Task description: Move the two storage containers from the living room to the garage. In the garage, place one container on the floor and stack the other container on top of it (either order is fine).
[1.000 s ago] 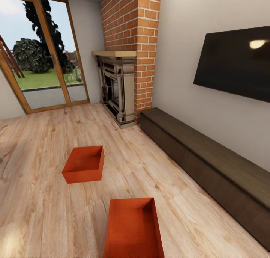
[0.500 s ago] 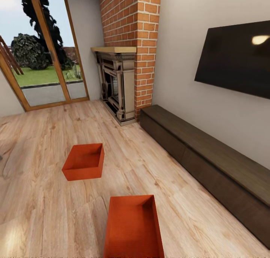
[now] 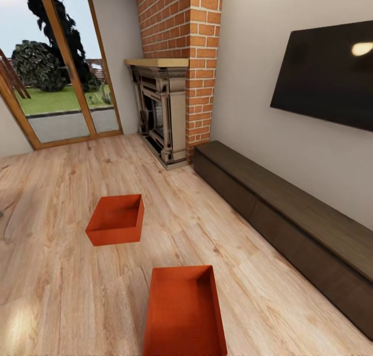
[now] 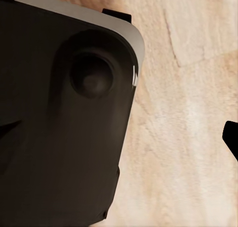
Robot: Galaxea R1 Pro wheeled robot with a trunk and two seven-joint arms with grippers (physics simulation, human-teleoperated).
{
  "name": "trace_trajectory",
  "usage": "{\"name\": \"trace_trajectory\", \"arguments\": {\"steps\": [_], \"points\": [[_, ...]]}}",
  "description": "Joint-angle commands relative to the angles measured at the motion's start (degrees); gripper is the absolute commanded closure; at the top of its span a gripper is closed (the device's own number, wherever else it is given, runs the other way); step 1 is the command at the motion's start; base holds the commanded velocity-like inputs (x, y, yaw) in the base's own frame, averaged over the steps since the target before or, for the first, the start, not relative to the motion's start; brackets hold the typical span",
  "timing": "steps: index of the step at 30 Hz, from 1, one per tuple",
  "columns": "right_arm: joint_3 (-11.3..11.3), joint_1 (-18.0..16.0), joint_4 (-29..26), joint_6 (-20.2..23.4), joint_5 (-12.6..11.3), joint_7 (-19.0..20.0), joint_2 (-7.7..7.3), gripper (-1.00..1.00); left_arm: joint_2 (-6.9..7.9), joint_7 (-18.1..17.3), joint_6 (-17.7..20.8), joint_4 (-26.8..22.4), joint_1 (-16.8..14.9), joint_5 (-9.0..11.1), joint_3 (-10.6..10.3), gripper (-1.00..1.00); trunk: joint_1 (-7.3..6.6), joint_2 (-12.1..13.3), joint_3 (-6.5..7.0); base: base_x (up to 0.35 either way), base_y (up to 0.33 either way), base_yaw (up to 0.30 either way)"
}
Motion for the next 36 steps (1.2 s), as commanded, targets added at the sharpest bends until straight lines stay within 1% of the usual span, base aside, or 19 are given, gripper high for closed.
{"name": "trace_trajectory", "arguments": {"steps": [1, 28, 36], "points": [[0.1, -0.1, 0.2, -0.3, 0.3, -0.1, 0.0, -1.0, -0.01, 0.0, -0.2, 0.0, 0.0, 0.1, 0.1, -1.0, 0.0, 0.0, -0.14, 0.0, 0.0, 0.0], [0.2, -0.1, 0.1, -0.2, 0.4, -0.1, 0.0, -1.0, -0.01, 0.0, -0.2, 0.0, 0.0, 0.1, 0.1, -1.0, 0.0, 0.0, -2.61, 0.0, 0.0, 0.0], [0.2, -0.1, 0.1, -0.3, 0.4, -0.1, -0.34, -1.0, -0.01, 0.0, -0.2, 0.0, 0.0, 0.1, 0.1, -1.0, 0.0, 0.0, -3.34, 0.0, 0.0, 0.0]]}}
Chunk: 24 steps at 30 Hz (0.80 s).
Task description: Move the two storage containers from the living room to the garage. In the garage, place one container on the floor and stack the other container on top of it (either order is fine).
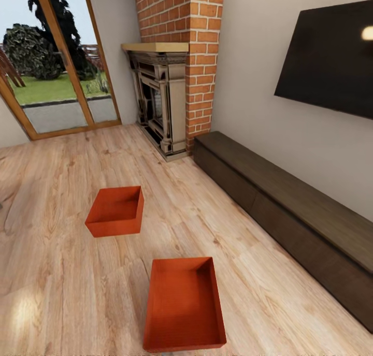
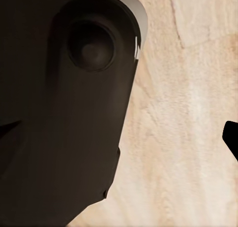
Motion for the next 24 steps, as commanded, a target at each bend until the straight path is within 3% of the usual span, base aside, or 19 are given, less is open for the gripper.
{"name": "trace_trajectory", "arguments": {"steps": [1, 24], "points": [[0.2, -0.1, 0.2, -0.3, 0.3, -0.1, -0.02, -1.0, -0.01, 0.0, -0.2, 0.0, 0.0, 0.1, 0.1, -1.0, -0.01, 0.0, -0.13, 0.0, 0.0, 0.0], [0.2, -0.1, 0.2, -0.3, 0.3, -0.1, -0.02, -1.0, -0.01, 0.0, -0.2, 0.0, 0.0, 0.1, 0.1, -1.0, -0.01, 0.0, -2.24, 0.0, 0.0, 0.0]]}}
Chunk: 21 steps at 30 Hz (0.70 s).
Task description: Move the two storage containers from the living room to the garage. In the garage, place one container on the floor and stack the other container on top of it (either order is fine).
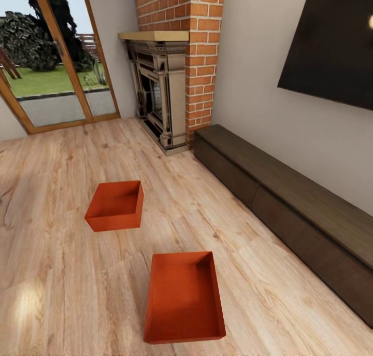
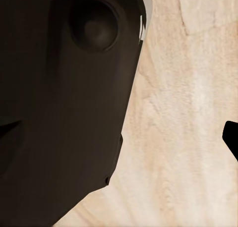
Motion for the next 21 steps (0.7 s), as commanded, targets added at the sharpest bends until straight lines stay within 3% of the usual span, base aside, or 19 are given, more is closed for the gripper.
{"name": "trace_trajectory", "arguments": {"steps": [1, 21], "points": [[0.2, -0.1, 0.2, -0.3, 0.3, -0.1, 0.0, -1.0, -0.01, 0.0, -0.2, 0.0, 0.0, 0.1, 0.1, -1.0, -0.01, 0.0, -0.13, 0.0, 0.0, 0.0], [0.2, -0.1, 0.2, -0.3, 0.3, -0.1, 0.16, -1.0, -0.01, 0.0, -0.2, 0.0, 0.0, 0.1, 0.1, -1.0, -0.01, 0.0, -1.96, 0.0, 0.0, 0.0]]}}
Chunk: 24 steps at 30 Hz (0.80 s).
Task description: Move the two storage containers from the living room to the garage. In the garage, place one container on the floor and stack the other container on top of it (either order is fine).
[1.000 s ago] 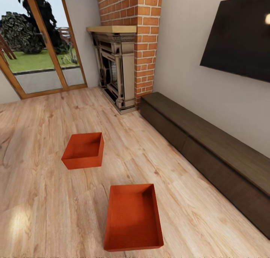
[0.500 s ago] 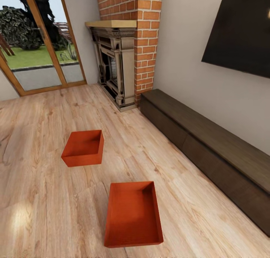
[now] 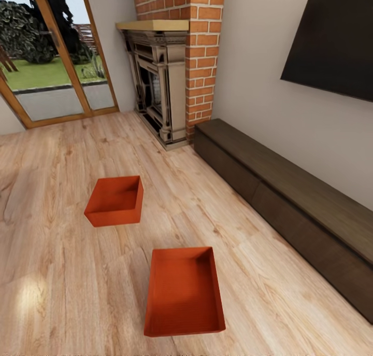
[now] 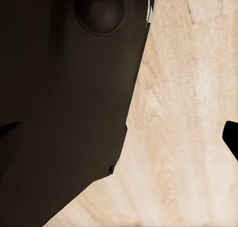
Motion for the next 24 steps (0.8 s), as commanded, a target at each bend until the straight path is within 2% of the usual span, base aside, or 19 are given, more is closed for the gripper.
{"name": "trace_trajectory", "arguments": {"steps": [1, 24], "points": [[0.1, -0.1, 0.2, -0.3, 0.3, -0.1, 0.02, -1.0, -0.01, 0.0, -0.2, 0.0, 0.0, 0.1, 0.1, -1.0, 0.0, 0.0, -0.13, 0.0, 0.0, 0.0], [0.1, -0.1, 0.2, -0.3, 0.3, -0.1, 0.0, -1.0, -0.01, 0.0, -0.2, 0.0, 0.0, 0.2, 0.1, -1.0, 0.0, 0.0, -2.24, 0.0, 0.0, 0.0]]}}
